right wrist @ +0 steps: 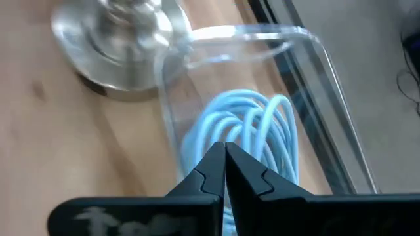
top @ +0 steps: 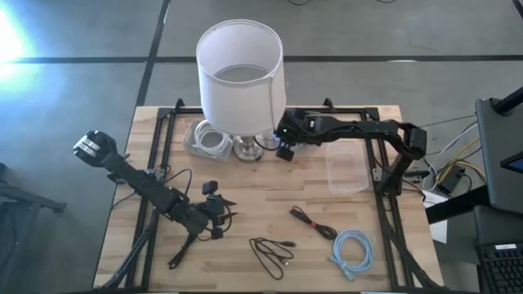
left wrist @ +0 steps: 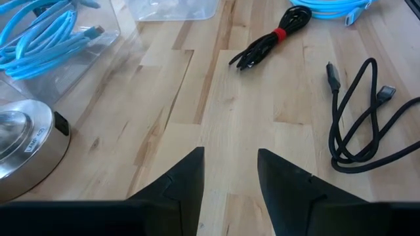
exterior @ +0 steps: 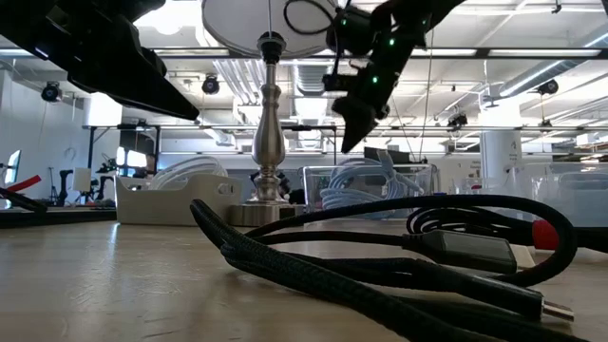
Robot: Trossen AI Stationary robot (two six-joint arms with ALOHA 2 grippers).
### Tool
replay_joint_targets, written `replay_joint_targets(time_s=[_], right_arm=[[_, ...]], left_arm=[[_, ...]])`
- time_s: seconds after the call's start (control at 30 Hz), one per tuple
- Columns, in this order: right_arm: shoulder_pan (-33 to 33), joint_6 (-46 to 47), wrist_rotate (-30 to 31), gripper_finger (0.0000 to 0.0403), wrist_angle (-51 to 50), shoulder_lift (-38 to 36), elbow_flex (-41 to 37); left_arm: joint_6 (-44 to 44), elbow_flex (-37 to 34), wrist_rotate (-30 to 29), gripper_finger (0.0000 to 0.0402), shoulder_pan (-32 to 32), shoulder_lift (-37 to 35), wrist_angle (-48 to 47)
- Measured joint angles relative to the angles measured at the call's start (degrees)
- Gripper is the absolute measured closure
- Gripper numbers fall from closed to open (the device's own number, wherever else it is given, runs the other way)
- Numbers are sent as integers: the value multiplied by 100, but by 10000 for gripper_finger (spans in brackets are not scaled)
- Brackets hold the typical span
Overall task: Pick & Place USB Port
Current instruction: Put the blue HDMI cable into the left transparent bin
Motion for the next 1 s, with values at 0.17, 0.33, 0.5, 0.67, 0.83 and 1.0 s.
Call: replay_joint_targets(time_s=[0.17,0.33,0.5,0.67,0.83,1.0], right_arm=[[220,161,-62,394,-391,-300,137],[532,646,-57,394,-1066,-552,227],[1058,1004,-65,394,-1557,-730,248],[1707,1458,-86,394,-1831,-846,248],[2382,2092,-91,394,-2128,-903,249],[3029,2764,-107,394,-2278,-908,248]], left_arm=[[0,0,0,257,0,0,-9],[1,0,0,257,0,0,-13],[28,0,-2,257,2,0,-16],[65,0,-4,257,2,0,-15],[59,0,-4,257,2,0,-10],[57,0,-4,257,2,0,-11]])
